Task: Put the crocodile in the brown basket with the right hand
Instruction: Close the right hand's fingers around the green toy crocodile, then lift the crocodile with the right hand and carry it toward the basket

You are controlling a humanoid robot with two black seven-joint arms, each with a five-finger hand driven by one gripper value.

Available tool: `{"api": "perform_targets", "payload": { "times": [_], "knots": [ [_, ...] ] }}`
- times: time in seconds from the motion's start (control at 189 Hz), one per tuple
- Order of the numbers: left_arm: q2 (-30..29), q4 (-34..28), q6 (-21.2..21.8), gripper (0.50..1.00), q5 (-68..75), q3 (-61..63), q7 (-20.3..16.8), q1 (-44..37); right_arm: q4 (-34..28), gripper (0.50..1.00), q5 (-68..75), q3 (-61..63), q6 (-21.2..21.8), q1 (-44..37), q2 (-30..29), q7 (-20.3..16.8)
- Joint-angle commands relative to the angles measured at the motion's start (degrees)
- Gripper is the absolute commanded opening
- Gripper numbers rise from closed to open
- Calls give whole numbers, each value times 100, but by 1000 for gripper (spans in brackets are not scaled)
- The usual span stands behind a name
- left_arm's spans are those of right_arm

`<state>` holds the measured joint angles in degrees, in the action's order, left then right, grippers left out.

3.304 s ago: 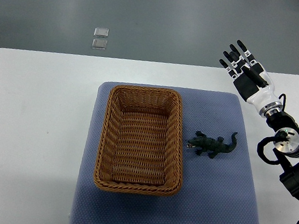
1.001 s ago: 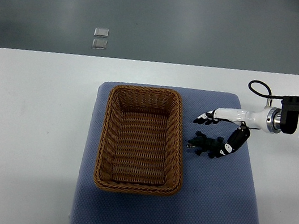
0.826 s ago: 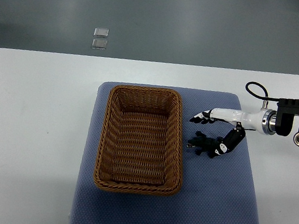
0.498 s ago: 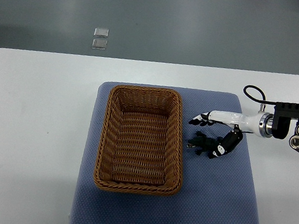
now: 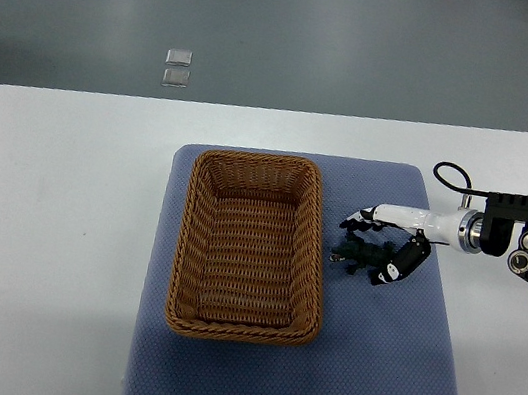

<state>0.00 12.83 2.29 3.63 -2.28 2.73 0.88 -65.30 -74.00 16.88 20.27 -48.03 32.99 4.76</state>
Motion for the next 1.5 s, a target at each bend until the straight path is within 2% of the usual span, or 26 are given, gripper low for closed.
{"api": "perform_targets", "payload": {
  "times": [0.0, 0.058, 0.111, 0.164, 0.244, 0.339, 0.386, 0.424, 0.784, 1.493],
  "knots": [
    [0, 1, -1, 1000, 6, -9, 0, 0, 105, 827, -9, -1, -76, 40, -56, -1],
    [0, 1, -1, 1000, -3, 0, 0, 0, 149, 797, -9, -9, -120, 66, -117, -1],
    [0, 1, -1, 1000, 6, 0, 0, 0, 167, 791, -18, -9, -137, 84, -135, -1],
    [0, 1, -1, 1000, -3, 0, 0, 0, 175, 754, -18, -9, -164, 128, -152, -1],
    [0, 1, -1, 1000, 6, 0, 0, 0, 228, 654, -18, -9, -181, 128, -161, -1],
    [0, 1, -1, 1000, 6, 0, 0, 0, 246, 607, -18, -1, -181, 128, -152, -1],
    [0, 1, -9, 1000, -3, 0, 0, 0, 255, 533, -18, -1, -207, 119, -144, -1],
    [0, 1, -1, 1000, -3, 0, 0, 0, 255, 500, -18, -1, -216, 110, -135, -1],
    [0, 1, -1, 1000, -3, 9, 0, 0, 237, 500, -9, 8, -181, 40, -73, -1],
    [0, 9, -9, 1000, 6, 9, 0, 0, 193, 500, 96, 8, -93, -751, 313, -1]
  ]
}}
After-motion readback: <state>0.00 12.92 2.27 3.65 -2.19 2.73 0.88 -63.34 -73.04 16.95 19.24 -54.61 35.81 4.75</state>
